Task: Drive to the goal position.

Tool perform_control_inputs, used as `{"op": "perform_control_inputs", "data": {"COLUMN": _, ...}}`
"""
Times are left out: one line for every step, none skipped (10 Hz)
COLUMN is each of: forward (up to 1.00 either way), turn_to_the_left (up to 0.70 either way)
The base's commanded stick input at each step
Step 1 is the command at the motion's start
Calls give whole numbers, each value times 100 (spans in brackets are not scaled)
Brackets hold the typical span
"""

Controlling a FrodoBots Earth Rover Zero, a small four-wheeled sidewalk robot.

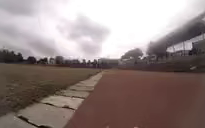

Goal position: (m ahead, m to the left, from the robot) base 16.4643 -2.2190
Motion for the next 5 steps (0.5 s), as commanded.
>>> {"op": "perform_control_inputs", "data": {"forward": 100, "turn_to_the_left": -2}}
{"op": "perform_control_inputs", "data": {"forward": 100, "turn_to_the_left": -24}}
{"op": "perform_control_inputs", "data": {"forward": 100, "turn_to_the_left": -40}}
{"op": "perform_control_inputs", "data": {"forward": 100, "turn_to_the_left": -40}}
{"op": "perform_control_inputs", "data": {"forward": 100, "turn_to_the_left": -40}}
